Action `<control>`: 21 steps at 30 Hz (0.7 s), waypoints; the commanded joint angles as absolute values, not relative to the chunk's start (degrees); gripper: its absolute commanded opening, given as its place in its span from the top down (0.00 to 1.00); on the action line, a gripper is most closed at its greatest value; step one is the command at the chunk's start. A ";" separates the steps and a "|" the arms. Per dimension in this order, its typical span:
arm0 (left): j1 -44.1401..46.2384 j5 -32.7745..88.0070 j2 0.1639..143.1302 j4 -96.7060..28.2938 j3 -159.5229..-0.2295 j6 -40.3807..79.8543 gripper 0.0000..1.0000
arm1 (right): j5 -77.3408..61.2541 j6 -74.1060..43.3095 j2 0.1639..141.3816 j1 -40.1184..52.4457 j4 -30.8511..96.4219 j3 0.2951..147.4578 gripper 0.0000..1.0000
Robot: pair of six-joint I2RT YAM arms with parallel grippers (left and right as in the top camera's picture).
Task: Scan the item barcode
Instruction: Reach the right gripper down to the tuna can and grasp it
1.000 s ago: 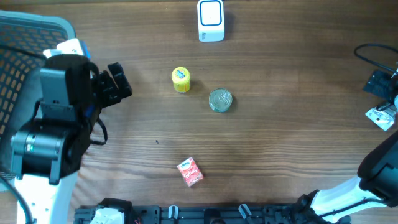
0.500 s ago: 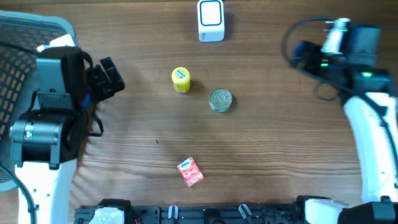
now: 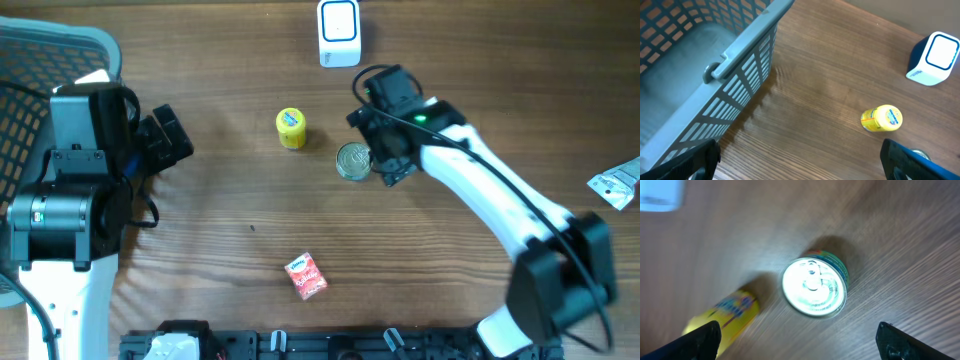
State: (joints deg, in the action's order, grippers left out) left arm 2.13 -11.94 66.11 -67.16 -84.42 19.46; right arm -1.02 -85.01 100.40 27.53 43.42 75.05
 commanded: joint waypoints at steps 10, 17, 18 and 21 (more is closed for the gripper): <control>1.80 -8.78 66.02 -68.20 -84.20 20.21 0.00 | -2.15 -92.01 112.22 27.35 35.27 75.53 0.00; 1.80 -8.78 66.02 -68.20 -84.20 20.21 0.00 | -6.66 -91.92 116.31 27.38 35.20 75.53 0.00; 1.80 -8.78 66.02 -68.20 -84.20 20.18 0.00 | -7.64 -91.83 116.95 27.42 35.20 75.53 0.00; 1.80 -8.78 66.02 -68.23 -84.20 20.18 0.00 | -9.13 -90.17 118.15 27.49 35.40 75.53 0.10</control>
